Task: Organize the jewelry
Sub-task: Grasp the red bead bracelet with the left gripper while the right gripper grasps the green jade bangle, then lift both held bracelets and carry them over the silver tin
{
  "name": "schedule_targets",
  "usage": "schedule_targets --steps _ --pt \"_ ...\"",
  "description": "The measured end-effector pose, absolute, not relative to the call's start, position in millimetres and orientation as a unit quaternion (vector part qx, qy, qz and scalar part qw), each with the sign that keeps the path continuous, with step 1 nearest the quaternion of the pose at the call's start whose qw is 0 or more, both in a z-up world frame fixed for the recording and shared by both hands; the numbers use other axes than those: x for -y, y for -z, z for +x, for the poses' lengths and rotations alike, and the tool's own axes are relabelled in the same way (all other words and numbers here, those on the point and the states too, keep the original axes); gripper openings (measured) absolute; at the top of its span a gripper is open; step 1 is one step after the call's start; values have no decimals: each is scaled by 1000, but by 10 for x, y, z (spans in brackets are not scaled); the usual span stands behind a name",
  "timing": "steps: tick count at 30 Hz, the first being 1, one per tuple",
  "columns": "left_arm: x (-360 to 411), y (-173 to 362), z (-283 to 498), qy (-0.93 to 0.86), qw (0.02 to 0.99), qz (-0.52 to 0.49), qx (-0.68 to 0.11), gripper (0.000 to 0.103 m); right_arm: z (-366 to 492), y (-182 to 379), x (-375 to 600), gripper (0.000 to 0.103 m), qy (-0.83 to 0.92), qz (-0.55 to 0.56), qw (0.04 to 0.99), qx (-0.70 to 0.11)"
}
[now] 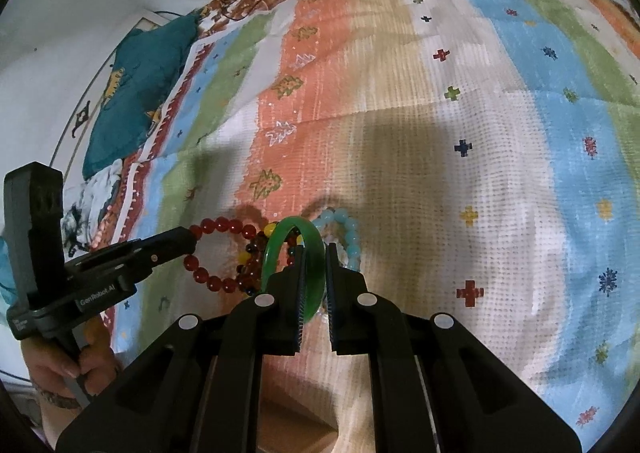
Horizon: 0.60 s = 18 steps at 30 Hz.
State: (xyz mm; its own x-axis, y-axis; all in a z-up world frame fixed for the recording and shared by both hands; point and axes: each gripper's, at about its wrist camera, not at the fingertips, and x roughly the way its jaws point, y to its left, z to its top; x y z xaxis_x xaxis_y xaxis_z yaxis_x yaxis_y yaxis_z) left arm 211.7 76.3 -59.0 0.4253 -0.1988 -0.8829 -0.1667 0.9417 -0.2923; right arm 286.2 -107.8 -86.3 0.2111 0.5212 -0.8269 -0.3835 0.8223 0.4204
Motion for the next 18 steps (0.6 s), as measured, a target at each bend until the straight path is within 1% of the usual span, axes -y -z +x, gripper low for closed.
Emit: schedule_targets --steps 18 --pt "-641 228 1803 4 859 -132 -494 13 2501 531 1201 10 -298 26 805 -512"
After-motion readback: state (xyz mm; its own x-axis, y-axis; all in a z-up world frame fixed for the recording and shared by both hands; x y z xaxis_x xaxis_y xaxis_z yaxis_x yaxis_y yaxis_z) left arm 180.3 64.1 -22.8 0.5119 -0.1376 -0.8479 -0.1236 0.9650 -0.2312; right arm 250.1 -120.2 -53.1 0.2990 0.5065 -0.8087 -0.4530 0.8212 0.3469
